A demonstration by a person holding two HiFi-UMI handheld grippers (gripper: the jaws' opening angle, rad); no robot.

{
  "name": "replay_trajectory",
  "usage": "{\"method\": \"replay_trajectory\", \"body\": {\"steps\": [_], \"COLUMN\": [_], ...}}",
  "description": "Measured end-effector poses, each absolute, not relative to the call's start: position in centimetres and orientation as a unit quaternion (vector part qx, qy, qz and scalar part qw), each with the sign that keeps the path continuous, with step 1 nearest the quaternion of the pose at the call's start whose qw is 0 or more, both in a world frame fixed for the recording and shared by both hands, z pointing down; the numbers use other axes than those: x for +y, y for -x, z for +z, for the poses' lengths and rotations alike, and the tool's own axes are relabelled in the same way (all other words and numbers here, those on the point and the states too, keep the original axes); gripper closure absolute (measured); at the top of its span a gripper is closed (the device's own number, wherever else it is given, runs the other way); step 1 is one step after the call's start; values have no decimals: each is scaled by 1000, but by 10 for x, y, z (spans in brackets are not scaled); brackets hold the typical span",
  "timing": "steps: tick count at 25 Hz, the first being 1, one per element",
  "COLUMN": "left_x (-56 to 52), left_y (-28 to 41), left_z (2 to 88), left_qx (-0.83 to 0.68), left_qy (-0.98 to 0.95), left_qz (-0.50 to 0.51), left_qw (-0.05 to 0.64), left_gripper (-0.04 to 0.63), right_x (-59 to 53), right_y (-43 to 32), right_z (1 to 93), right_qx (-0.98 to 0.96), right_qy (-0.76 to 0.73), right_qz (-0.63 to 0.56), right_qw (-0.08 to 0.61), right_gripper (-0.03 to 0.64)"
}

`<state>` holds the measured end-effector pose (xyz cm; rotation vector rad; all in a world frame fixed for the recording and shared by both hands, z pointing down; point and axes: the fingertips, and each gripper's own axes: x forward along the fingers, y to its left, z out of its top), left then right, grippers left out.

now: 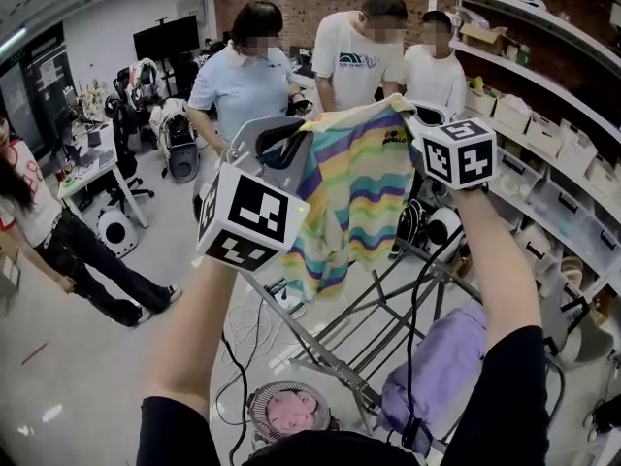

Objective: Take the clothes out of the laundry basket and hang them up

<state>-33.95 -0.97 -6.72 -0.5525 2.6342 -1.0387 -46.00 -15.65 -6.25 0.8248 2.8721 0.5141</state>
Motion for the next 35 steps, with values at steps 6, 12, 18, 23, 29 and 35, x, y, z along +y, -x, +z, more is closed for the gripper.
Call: {"method": "replay_trajectory", "body": {"steps": [6, 12, 18, 23, 29, 35], "left_x": [-10, -52, -104, -136, -145, -169], "left_y": [342, 329, 329, 312, 280, 258], "left_z": [-17, 23, 67, 83, 122, 188], "left_qx": [916, 908, 899, 889, 881, 868], "left_qy": [199, 250, 304, 345, 377, 418], "left_qz": [-336, -328, -311, -299, -286, -262], "left_qw": [93, 77, 50, 43, 20, -48], "left_gripper": [578, 578, 578, 580, 579, 580], "right_x": [-158, -191, -242, -267, -261, -280], "right_y": [461, 457, 460, 453, 427, 413], "right_z": [-5, 44, 84, 104, 160, 213], "right_qx": [936, 935, 942, 943, 919, 904], "right_qy": [-312, -312, -283, -284, -345, -366], "right_qz": [162, 168, 173, 161, 171, 170], "right_qw": [23, -23, -59, -61, -87, -139], "right_gripper": [603, 603, 603, 603, 603, 603]}}
